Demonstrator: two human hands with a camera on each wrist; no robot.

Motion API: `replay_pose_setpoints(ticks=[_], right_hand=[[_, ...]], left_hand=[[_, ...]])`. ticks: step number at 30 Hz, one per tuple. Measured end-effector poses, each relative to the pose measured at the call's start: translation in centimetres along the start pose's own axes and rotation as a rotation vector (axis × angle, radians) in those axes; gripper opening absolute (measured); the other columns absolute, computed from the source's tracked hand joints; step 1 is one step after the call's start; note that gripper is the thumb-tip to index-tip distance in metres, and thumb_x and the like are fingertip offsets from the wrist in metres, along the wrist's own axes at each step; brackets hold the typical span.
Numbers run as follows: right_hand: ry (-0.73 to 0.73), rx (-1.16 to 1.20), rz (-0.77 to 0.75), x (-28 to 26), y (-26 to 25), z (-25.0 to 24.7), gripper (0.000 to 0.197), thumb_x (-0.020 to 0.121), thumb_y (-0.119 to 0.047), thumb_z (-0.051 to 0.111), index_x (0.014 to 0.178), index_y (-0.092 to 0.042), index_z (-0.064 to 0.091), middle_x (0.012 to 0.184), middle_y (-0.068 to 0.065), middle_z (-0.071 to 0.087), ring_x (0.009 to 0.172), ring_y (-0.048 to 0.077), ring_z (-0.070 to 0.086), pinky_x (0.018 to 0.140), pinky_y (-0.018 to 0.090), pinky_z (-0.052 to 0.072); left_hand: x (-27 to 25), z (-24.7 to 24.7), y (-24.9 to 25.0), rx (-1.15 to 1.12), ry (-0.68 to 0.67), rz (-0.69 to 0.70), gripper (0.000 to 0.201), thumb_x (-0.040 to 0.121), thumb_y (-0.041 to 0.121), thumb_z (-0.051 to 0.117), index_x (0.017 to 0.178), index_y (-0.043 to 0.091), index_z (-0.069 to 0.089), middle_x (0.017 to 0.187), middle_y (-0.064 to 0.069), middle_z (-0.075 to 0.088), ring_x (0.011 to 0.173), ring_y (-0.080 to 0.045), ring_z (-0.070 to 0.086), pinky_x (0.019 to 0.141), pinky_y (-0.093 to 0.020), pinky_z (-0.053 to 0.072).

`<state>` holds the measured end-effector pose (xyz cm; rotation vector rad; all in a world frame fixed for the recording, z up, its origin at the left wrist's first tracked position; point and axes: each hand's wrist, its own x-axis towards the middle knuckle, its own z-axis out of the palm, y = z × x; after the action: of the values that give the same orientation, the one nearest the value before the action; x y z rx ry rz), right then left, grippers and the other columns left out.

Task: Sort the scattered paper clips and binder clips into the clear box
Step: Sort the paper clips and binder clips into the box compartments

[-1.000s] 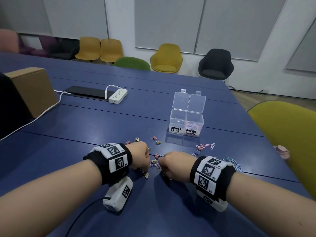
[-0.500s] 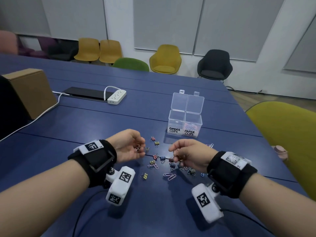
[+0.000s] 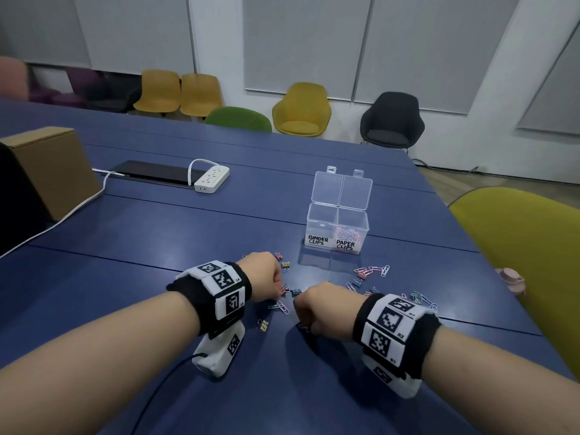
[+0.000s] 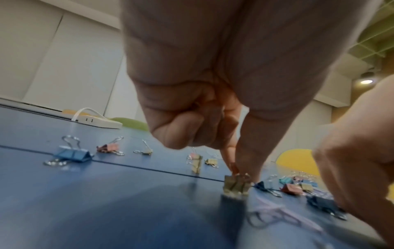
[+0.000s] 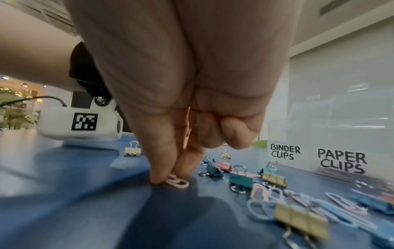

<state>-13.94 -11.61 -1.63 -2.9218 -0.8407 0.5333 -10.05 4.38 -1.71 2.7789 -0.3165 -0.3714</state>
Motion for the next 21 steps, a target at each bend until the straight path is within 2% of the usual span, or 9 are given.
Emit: replay_pose_setpoints(ticks=[3, 7, 10, 12, 14, 17, 21], right_hand=[[-0.007, -0.003, 0.011, 0.1, 0.0, -0.1, 0.018, 0.081, -0.005, 0.058, 0.095, -0.015, 0.063, 0.104, 0.011, 0.066, 0.096, 0.033, 0.062, 0.077, 0.034, 0.049], [-0.022, -0.023, 0.01, 0.2, -0.2, -0.2, 0.017, 0.083, -0.005, 0.057, 0.097, -0.013, 0.065, 0.105, 0.011, 0.067, 0.096, 0.032, 0.062, 0.078, 0.034, 0.049], [-0.033, -0.057, 0.009, 0.3, -0.4, -0.3, 0.019, 0.085, -0.006, 0.054, 0.099, -0.011, 0.064, 0.106, 0.013, 0.067, 0.098, 0.032, 0.061, 0.077, 0.034, 0.048], [-0.04, -0.079, 0.012, 0.2, -0.5, -0.3, 0.02, 0.085, -0.006, 0.054, 0.102, -0.011, 0.063, 0.108, 0.014, 0.066, 0.1, 0.033, 0.06, 0.077, 0.033, 0.047], [-0.043, -0.092, 0.016, 0.0, -0.5, -0.3, 0.021, 0.087, -0.006, 0.053, 0.105, -0.011, 0.063, 0.11, 0.014, 0.065, 0.102, 0.033, 0.06, 0.077, 0.033, 0.046], [-0.046, -0.112, 0.005, -0.2, -0.6, -0.2, 0.022, 0.087, -0.006, 0.051, 0.105, -0.011, 0.063, 0.111, 0.014, 0.064, 0.102, 0.034, 0.059, 0.076, 0.032, 0.044], [-0.063, -0.143, -0.015, -0.4, -0.1, 0.5, 0.021, 0.086, -0.005, 0.05, 0.102, -0.008, 0.064, 0.106, 0.016, 0.066, 0.099, 0.035, 0.06, 0.083, 0.038, 0.052]], left_hand=[[0.2, -0.4, -0.7, -0.023, 0.02, -0.023, 0.004, 0.077, 0.017, 0.065, 0.074, 0.018, 0.065, 0.076, 0.0, 0.064, 0.073, -0.017, 0.058, 0.072, -0.029, 0.054], [0.1, -1.0, -1.3, -0.019, 0.023, -0.009, 0.005, 0.074, 0.017, 0.067, 0.071, 0.02, 0.065, 0.075, 0.002, 0.066, 0.072, -0.014, 0.06, 0.067, -0.026, 0.052], [-0.4, -1.0, -0.8, 0.014, -0.019, 0.112, 0.01, 0.074, 0.021, 0.073, 0.082, 0.022, 0.066, 0.069, 0.008, 0.055, 0.066, -0.008, 0.05, 0.055, -0.019, 0.04], [-0.5, -0.8, -0.3, 0.063, -0.053, 0.192, 0.018, 0.074, 0.024, 0.076, 0.09, 0.021, 0.068, 0.065, 0.011, 0.043, 0.065, -0.01, 0.045, 0.057, -0.022, 0.036], [-0.6, -0.5, 0.3, 0.128, -0.069, 0.219, 0.024, 0.074, 0.027, 0.077, 0.096, 0.019, 0.068, 0.066, 0.012, 0.041, 0.072, -0.013, 0.045, 0.063, -0.023, 0.035], [-0.4, 0.0, 0.8, 0.18, -0.095, 0.217, 0.024, 0.077, 0.027, 0.075, 0.097, 0.015, 0.068, 0.074, 0.009, 0.051, 0.076, -0.013, 0.047, 0.067, -0.022, 0.036], [-0.1, 0.2, 1.1, 0.25, -0.159, 0.182, 0.014, 0.081, 0.028, 0.07, 0.087, 0.016, 0.067, 0.091, -0.003, 0.067, 0.08, -0.015, 0.054, 0.071, -0.027, 0.044]])
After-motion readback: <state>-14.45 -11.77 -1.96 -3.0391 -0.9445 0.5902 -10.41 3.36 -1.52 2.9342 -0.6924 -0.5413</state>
